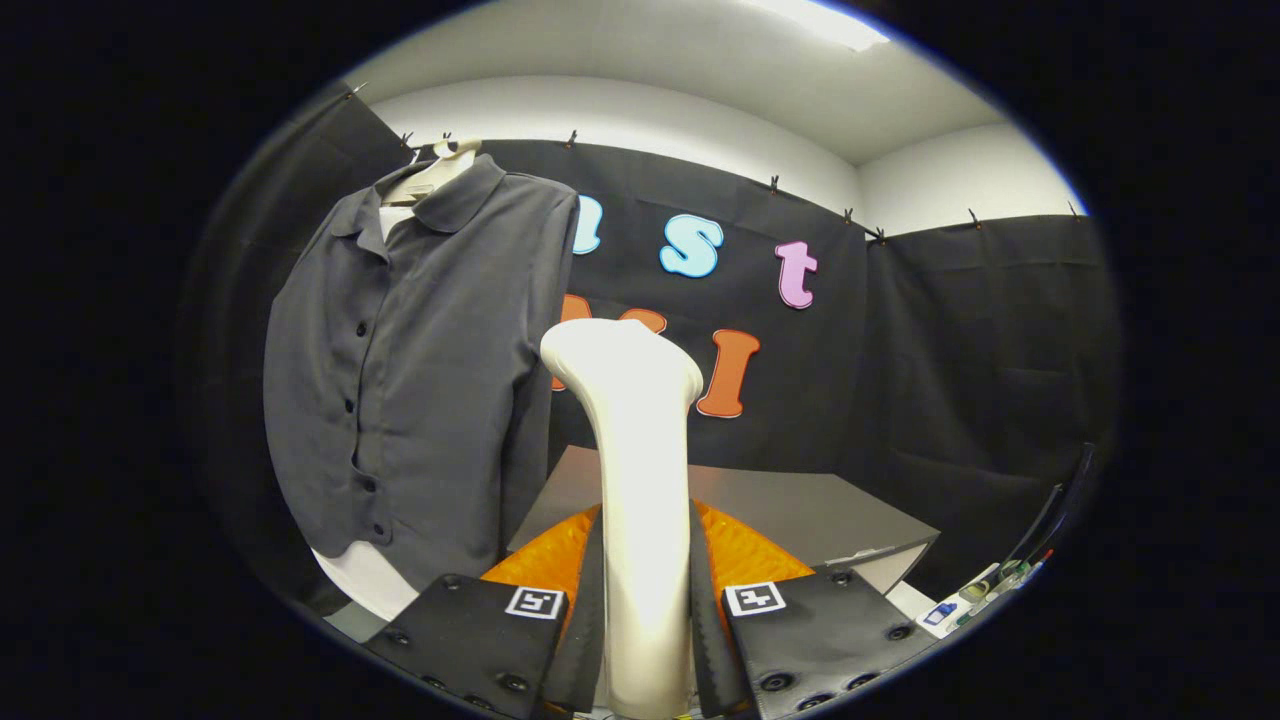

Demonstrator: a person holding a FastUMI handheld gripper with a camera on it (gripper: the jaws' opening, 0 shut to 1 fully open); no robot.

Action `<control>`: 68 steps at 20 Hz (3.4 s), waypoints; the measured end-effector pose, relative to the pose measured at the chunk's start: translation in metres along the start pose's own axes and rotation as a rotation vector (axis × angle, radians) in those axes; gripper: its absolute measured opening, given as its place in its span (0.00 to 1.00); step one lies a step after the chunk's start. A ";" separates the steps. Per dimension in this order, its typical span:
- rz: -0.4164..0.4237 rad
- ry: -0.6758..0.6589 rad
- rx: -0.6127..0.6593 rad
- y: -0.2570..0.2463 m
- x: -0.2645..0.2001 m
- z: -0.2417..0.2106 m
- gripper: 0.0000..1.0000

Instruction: Iron the clothes twice with a garment steamer, once on the left side and once on the right side.

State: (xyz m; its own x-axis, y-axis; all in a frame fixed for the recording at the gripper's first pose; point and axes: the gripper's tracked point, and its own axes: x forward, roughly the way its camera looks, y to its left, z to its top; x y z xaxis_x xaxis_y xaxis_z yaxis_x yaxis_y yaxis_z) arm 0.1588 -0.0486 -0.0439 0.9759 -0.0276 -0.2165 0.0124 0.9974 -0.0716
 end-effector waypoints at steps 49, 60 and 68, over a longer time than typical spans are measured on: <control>-0.006 -0.048 0.083 0.221 0.020 -0.017 0.45; -0.027 0.088 0.075 0.237 -0.007 -0.088 0.45; -0.025 0.196 0.073 0.250 -0.030 -0.142 0.45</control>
State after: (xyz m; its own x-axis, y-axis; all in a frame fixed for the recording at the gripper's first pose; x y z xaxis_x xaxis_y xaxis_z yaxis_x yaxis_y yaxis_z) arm 0.1014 0.1922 -0.1935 0.9143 -0.0574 -0.4011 0.0581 0.9983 -0.0104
